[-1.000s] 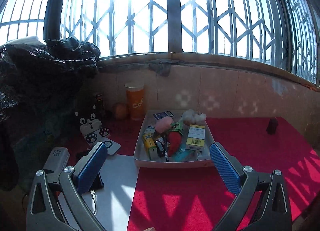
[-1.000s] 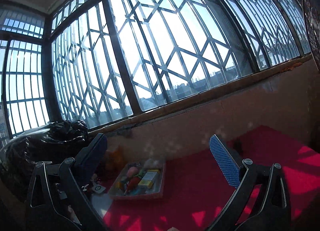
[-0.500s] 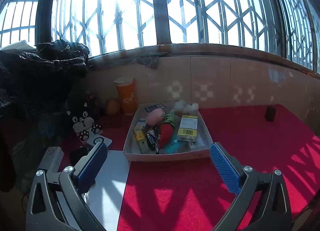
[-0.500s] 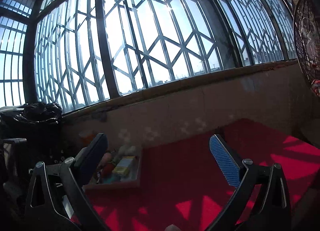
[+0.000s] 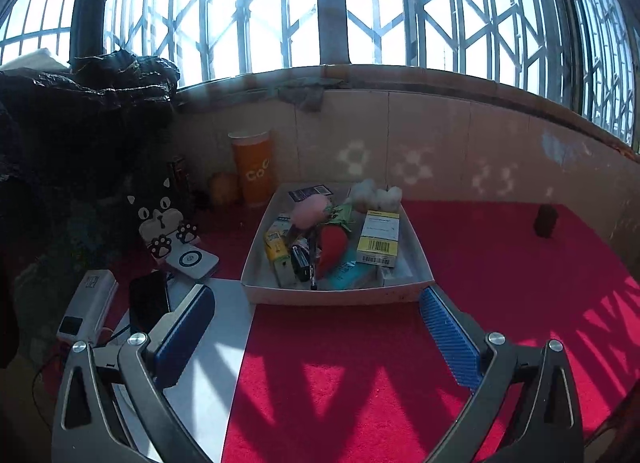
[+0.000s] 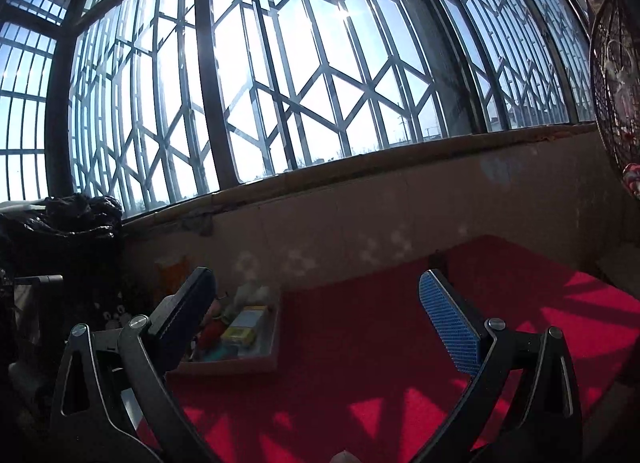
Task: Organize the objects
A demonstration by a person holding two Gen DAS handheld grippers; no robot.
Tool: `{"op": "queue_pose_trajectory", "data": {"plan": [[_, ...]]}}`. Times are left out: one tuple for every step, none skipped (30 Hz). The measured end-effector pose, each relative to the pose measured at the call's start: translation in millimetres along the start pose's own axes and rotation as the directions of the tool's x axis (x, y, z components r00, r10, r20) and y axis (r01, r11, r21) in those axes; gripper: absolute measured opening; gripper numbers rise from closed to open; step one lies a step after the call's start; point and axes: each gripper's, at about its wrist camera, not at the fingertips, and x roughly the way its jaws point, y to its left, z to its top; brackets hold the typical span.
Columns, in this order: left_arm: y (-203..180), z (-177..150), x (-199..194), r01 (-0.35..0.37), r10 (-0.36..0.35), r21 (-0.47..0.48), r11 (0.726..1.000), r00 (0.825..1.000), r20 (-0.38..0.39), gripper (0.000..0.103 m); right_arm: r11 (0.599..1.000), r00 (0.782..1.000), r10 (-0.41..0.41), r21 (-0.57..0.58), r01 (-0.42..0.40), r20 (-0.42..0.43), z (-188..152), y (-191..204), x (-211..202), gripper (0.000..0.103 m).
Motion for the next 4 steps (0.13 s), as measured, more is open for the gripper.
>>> {"op": "queue_pose_trajectory", "data": {"plan": [[-0.4,-0.6,0.5,-0.002,0.002,0.0,1.0,1.0,0.0,0.103,1.0,1.0,0.0,0.001,0.0,-0.002,-0.5,-0.1,0.4,0.103],[-0.9,-0.9,0.8,-0.005,0.005,0.003,1.0,1.0,0.0,0.103,1.0,1.0,0.0,0.001,0.0,-0.005,-0.7,0.1,1.1,0.103],[-1.9,-1.3,1.0,-0.004,0.004,0.008,1.0,1.0,0.0,0.103,1.0,1.0,0.001,0.003,-0.001,-0.009,-1.2,0.0,1.9,0.103],[-2.8,-1.7,0.9,-0.004,0.004,0.014,1.0,1.0,0.001,0.103,1.0,1.0,0.001,0.005,0.0,-0.011,-1.7,-0.4,2.3,0.103]]}}
